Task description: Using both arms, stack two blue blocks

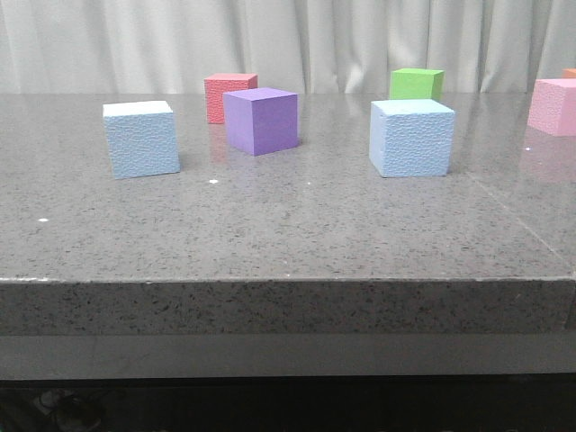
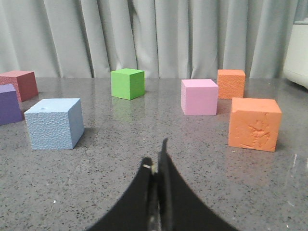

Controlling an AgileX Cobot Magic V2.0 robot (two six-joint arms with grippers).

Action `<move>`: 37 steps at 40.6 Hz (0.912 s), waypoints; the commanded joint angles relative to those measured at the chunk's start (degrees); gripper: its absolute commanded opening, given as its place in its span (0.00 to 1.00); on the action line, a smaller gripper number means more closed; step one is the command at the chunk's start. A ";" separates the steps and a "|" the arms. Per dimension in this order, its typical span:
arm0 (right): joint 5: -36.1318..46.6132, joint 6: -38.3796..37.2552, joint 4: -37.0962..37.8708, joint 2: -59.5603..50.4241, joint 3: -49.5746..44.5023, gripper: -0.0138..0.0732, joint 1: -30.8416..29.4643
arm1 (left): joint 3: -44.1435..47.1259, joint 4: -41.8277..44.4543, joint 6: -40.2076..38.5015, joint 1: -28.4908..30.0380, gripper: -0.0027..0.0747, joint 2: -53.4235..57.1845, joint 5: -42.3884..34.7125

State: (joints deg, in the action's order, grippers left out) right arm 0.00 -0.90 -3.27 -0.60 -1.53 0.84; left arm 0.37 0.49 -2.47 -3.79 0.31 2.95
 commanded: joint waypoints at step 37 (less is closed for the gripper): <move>4.62 0.21 -0.56 -1.07 3.50 0.08 -0.29 | -2.84 -1.30 -0.54 -0.44 0.01 1.23 -5.87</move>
State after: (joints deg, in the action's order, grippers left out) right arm 0.63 -0.90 -3.49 -0.60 -1.53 0.84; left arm 0.16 0.00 -2.47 -3.79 0.31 0.68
